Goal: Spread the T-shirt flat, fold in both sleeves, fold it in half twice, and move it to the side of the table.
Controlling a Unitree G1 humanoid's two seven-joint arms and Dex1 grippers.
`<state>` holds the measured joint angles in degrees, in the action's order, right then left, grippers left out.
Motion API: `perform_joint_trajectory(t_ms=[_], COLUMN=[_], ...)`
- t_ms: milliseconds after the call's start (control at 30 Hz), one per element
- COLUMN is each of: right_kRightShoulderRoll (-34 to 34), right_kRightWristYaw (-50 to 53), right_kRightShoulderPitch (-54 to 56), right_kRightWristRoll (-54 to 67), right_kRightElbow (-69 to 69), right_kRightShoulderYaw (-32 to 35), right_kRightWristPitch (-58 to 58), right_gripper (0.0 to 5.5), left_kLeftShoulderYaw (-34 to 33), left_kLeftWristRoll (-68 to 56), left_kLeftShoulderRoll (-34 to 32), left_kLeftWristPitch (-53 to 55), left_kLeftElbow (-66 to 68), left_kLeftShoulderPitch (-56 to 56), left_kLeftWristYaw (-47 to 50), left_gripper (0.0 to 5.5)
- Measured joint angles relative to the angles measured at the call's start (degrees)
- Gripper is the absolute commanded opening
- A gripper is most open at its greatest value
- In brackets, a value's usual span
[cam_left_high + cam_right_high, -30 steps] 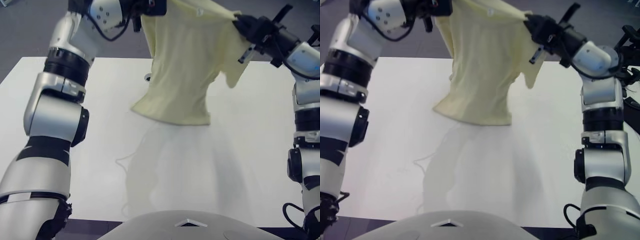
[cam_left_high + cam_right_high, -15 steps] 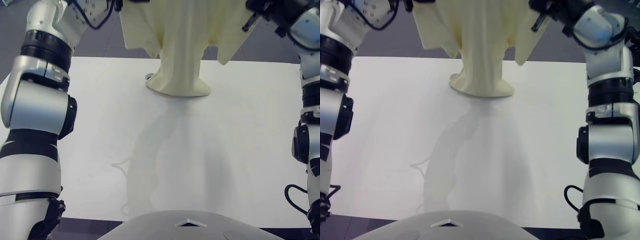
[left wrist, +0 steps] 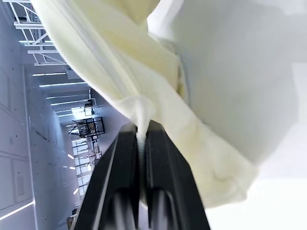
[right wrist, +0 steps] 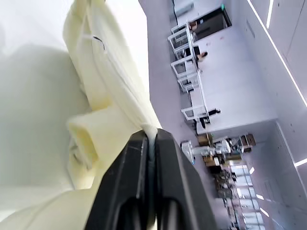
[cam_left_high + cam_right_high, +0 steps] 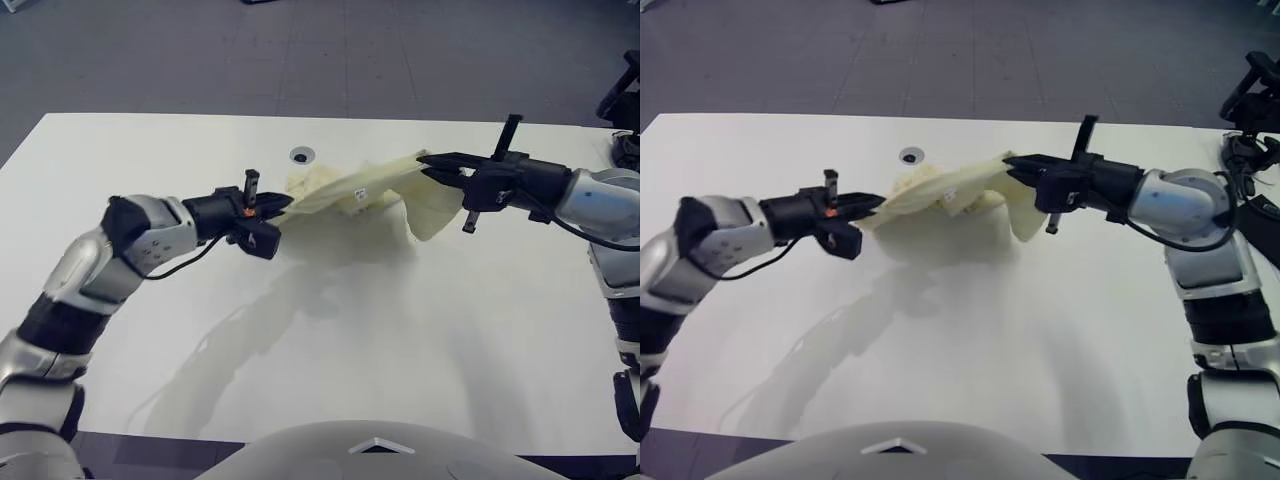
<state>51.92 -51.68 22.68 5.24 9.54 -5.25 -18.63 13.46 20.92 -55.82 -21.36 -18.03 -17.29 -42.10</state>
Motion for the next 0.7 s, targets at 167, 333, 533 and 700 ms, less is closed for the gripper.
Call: perform_joint_trajectory(t_ms=[167,333,533,700], right_kRightShoulderRoll=[1.91,2.87,1.90,1.77], right_kRightWristYaw=[-6.95,-10.50,-12.60,-15.19], right_kRightShoulderPitch=[-12.91,-18.96,-20.08,-22.51], right_kRightWristRoll=[1.70,-0.64,0.67,0.66], right_kRightElbow=[13.95,14.68,16.89,16.13], right_kRightShoulderYaw=[-7.64,-11.12,-13.08,-15.59], right_kRightWristPitch=[5.08,5.35,6.53,7.01], right_gripper=[0.01,0.01,0.01,0.01], left_kLeftShoulderYaw=[-2.56,-0.82,2.74,3.23], left_kLeftWristRoll=[-3.35,-3.04,-3.22,-5.68], left_kLeftShoulderRoll=[-6.30,-6.22,-5.90,-5.93], left_kLeftWristPitch=[4.64,5.89,6.61,7.86], left_kLeftElbow=[-15.10,-16.66,-17.83,-17.95], left_kLeftShoulderPitch=[19.67,25.41,27.27,28.14], left_kLeftWristYaw=[-8.22,-11.28,-15.34,-18.11], left_gripper=[0.00,0.00,0.00,0.00])
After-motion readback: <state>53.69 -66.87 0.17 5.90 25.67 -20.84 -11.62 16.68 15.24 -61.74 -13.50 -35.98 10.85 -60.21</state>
